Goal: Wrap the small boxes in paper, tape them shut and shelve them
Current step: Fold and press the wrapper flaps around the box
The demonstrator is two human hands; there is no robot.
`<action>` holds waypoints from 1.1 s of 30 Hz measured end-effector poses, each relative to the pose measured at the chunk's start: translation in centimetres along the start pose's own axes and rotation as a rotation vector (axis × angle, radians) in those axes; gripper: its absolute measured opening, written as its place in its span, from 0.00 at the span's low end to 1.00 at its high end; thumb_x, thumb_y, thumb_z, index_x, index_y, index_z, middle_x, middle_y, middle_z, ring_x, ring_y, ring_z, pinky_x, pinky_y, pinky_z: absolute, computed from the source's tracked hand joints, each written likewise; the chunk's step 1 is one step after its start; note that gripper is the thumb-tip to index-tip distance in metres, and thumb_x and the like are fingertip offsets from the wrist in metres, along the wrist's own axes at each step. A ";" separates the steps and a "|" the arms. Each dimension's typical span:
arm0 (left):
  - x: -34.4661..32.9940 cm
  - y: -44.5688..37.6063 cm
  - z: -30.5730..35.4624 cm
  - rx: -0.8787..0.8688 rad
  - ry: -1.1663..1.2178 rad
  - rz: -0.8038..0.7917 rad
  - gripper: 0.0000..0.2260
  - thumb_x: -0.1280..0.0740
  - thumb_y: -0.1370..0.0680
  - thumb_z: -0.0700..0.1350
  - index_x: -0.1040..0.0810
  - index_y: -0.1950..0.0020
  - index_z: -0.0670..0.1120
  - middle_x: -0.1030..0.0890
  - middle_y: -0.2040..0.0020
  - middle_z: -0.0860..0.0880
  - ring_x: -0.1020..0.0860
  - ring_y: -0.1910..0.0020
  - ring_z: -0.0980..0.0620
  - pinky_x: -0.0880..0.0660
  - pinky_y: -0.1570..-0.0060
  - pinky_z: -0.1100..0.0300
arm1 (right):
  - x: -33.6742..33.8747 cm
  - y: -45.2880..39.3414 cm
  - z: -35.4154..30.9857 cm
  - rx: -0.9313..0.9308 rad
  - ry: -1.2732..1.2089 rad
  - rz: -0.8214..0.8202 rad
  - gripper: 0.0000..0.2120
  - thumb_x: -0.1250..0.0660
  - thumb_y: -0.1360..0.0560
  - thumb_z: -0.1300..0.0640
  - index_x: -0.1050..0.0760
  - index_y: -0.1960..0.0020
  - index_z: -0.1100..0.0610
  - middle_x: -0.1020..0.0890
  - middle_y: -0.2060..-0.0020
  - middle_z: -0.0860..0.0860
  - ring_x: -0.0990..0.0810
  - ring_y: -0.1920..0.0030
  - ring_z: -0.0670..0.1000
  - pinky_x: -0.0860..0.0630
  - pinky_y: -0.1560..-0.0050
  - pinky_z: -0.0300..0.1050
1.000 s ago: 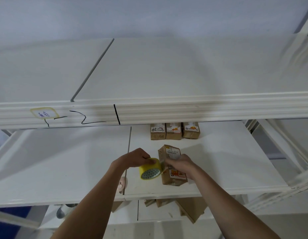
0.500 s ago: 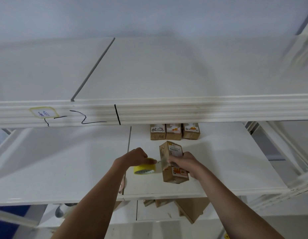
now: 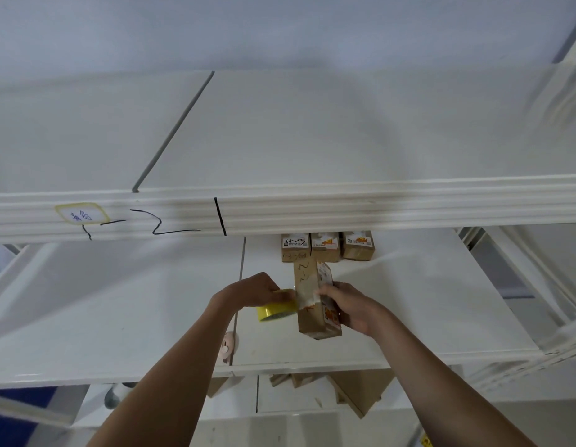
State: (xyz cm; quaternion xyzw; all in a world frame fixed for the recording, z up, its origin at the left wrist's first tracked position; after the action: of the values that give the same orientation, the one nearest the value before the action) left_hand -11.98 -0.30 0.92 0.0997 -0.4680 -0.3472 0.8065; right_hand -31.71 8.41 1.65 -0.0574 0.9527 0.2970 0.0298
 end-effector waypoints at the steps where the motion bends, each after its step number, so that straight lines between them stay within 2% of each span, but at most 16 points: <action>1: 0.1 0.2 0.5 -0.018 0.034 0.019 0.27 0.36 0.24 0.67 0.25 0.67 0.44 0.33 0.71 0.50 0.36 0.70 0.53 0.40 0.68 0.62 | -0.2 0.1 -0.1 -0.005 -0.029 -0.016 0.17 0.32 0.21 0.49 0.24 0.35 0.56 0.16 0.44 0.59 0.17 0.41 0.58 0.20 0.39 0.53; 3: 0.3 0.5 1.5 -0.058 0.068 0.020 0.25 0.34 0.23 0.65 0.26 0.71 0.48 0.33 0.73 0.52 0.36 0.72 0.55 0.39 0.69 0.63 | -0.6 0.1 -0.1 -0.013 -0.005 -0.015 0.21 0.29 0.23 0.44 0.24 0.35 0.54 0.15 0.44 0.57 0.17 0.42 0.57 0.19 0.43 0.51; 6: 0.3 0.7 2.1 -0.095 0.069 -0.009 0.20 0.31 0.25 0.65 0.16 0.62 0.49 0.22 0.67 0.50 0.27 0.68 0.54 0.31 0.64 0.60 | -0.6 -0.2 0.0 -0.007 0.072 0.045 0.26 0.22 0.30 0.46 0.24 0.35 0.53 0.14 0.46 0.51 0.16 0.44 0.52 0.20 0.45 0.50; 8: 0.3 0.8 2.0 -0.095 0.092 -0.011 0.19 0.31 0.25 0.64 0.15 0.60 0.49 0.20 0.64 0.50 0.24 0.65 0.54 0.28 0.62 0.61 | -0.3 -0.3 0.0 -0.005 0.094 0.068 0.25 0.20 0.31 0.48 0.22 0.37 0.53 0.13 0.49 0.51 0.15 0.46 0.52 0.20 0.44 0.52; 10: 0.3 0.9 1.8 -0.102 0.140 -0.015 0.19 0.31 0.24 0.64 0.17 0.64 0.50 0.21 0.66 0.51 0.23 0.64 0.55 0.28 0.60 0.61 | 0.3 -0.1 -0.1 0.003 0.096 0.092 0.22 0.20 0.31 0.50 0.19 0.40 0.53 0.12 0.52 0.52 0.14 0.48 0.53 0.19 0.46 0.51; 14: 0.7 1.5 1.3 -0.092 0.263 -0.047 0.21 0.30 0.23 0.59 0.22 0.75 0.53 0.29 0.73 0.57 0.31 0.71 0.60 0.36 0.63 0.65 | 1.7 0.4 0.0 0.002 0.090 0.150 0.20 0.21 0.31 0.50 0.18 0.42 0.55 0.12 0.53 0.53 0.14 0.49 0.54 0.18 0.52 0.48; 18: 0.6 1.6 0.7 -0.091 0.289 -0.058 0.22 0.29 0.23 0.56 0.24 0.77 0.53 0.32 0.75 0.57 0.33 0.73 0.60 0.38 0.65 0.65 | 1.9 0.6 0.3 -0.014 0.085 0.148 0.20 0.21 0.31 0.51 0.19 0.42 0.55 0.12 0.52 0.53 0.14 0.49 0.55 0.19 0.54 0.47; 20: 0.5 1.3 0.5 -0.057 0.265 -0.045 0.21 0.28 0.24 0.58 0.25 0.75 0.51 0.32 0.73 0.54 0.33 0.70 0.57 0.37 0.63 0.63 | 1.8 0.5 0.4 -0.010 0.078 0.144 0.20 0.21 0.31 0.51 0.19 0.41 0.56 0.12 0.52 0.53 0.14 0.49 0.55 0.18 0.52 0.48; 23: 0.2 0.6 -0.3 0.028 0.075 0.041 0.25 0.30 0.26 0.65 0.27 0.70 0.46 0.30 0.71 0.51 0.30 0.69 0.53 0.33 0.61 0.60 | 1.4 0.5 0.1 0.014 0.050 0.123 0.20 0.21 0.30 0.52 0.19 0.41 0.55 0.12 0.52 0.53 0.14 0.48 0.56 0.18 0.49 0.50; 25: 0.0 0.5 -0.4 0.062 -0.005 0.079 0.25 0.31 0.27 0.67 0.25 0.68 0.46 0.27 0.69 0.50 0.27 0.68 0.53 0.30 0.60 0.60 | 1.1 0.4 0.0 0.021 0.035 0.108 0.21 0.20 0.31 0.52 0.18 0.41 0.55 0.13 0.51 0.53 0.14 0.48 0.56 0.18 0.46 0.52; 29: 0.3 0.9 0.8 0.046 -0.027 0.095 0.24 0.30 0.27 0.66 0.24 0.69 0.48 0.24 0.68 0.50 0.25 0.66 0.53 0.29 0.61 0.61 | 0.4 0.3 0.2 0.027 -0.055 0.048 0.31 0.19 0.39 0.51 0.20 0.39 0.59 0.14 0.48 0.57 0.15 0.45 0.59 0.21 0.38 0.58; 33: 0.1 0.9 1.9 0.006 -0.024 0.110 0.23 0.30 0.26 0.64 0.22 0.67 0.46 0.24 0.68 0.50 0.25 0.66 0.54 0.30 0.66 0.64 | -0.2 0.5 0.0 0.046 -0.135 0.028 0.25 0.22 0.33 0.54 0.20 0.38 0.61 0.14 0.48 0.59 0.14 0.48 0.58 0.19 0.49 0.51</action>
State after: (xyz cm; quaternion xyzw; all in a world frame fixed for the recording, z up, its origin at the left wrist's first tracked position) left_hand -13.10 0.56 2.44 0.0720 -0.4835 -0.3024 0.8183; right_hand -31.55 8.84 1.89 -0.0233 0.9558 0.2787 0.0912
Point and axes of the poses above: each hand's wrist, its own y-axis away from the middle knuckle, its own x-axis out of the back of the hand, z = x × y, the point moved 4 cm from there along -y, towards the middle knuckle
